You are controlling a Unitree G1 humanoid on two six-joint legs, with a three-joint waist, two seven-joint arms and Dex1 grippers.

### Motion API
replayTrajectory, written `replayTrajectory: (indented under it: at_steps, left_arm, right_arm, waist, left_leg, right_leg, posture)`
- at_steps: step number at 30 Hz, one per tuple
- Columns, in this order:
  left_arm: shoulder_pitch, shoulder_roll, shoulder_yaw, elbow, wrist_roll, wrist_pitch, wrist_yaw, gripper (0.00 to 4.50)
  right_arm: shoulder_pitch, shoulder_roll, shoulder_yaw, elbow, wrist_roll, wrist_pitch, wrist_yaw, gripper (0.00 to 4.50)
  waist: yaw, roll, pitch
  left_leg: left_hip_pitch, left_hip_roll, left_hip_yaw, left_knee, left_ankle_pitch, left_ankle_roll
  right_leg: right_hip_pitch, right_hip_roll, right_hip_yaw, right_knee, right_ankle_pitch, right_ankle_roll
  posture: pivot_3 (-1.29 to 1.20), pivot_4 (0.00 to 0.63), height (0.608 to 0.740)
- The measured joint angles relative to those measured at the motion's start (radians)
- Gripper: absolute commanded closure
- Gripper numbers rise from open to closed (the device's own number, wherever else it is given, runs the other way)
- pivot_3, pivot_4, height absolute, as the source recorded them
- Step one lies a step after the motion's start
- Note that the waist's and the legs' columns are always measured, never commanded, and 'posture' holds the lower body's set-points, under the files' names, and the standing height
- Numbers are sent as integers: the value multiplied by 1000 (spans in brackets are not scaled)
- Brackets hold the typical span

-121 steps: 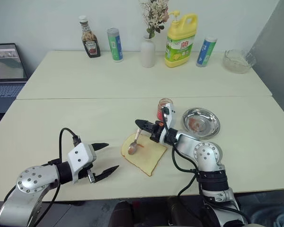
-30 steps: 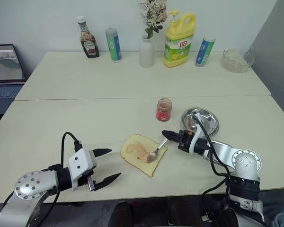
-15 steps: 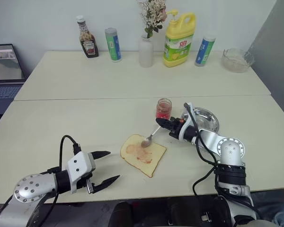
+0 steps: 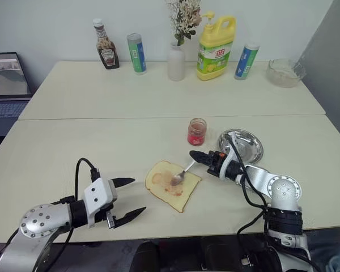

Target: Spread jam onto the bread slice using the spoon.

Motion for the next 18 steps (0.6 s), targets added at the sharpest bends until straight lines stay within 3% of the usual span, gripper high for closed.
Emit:
replayTrajectory:
  at_steps: [8, 13, 18]
  left_arm:
    - [-3, 0, -1, 0, 0, 0, -1, 0]
    - [12, 0, 3, -1, -1, -2, -2, 0]
    - [45, 0, 14, -4, -2, -4, -2, 0]
  right_arm:
    - [19, -46, -41, -19, 81, 32, -36, 4488]
    - [-29, 19, -27, -33, 159, 26, -126, 4488]
    - [-55, 66, 54, -17, 125, -11, -120, 4488]
  waist:
    - [1, 0, 0]
    - [-5, 0, 0]
    - [-6, 0, 0]
  left_leg:
    - [0, 0, 0, 0, 0, 0]
    - [0, 1, 0, 0, 0, 0]
    - [0, 1, 0, -1, 0, 0]
  right_leg:
    - [0, 0, 0, 0, 0, 0]
    - [0, 1, 0, 0, 0, 0]
    - [0, 1, 0, 0, 0, -1]
  posture:
    - [0, 150, 740]
    - [0, 150, 740]
    - [0, 150, 740]
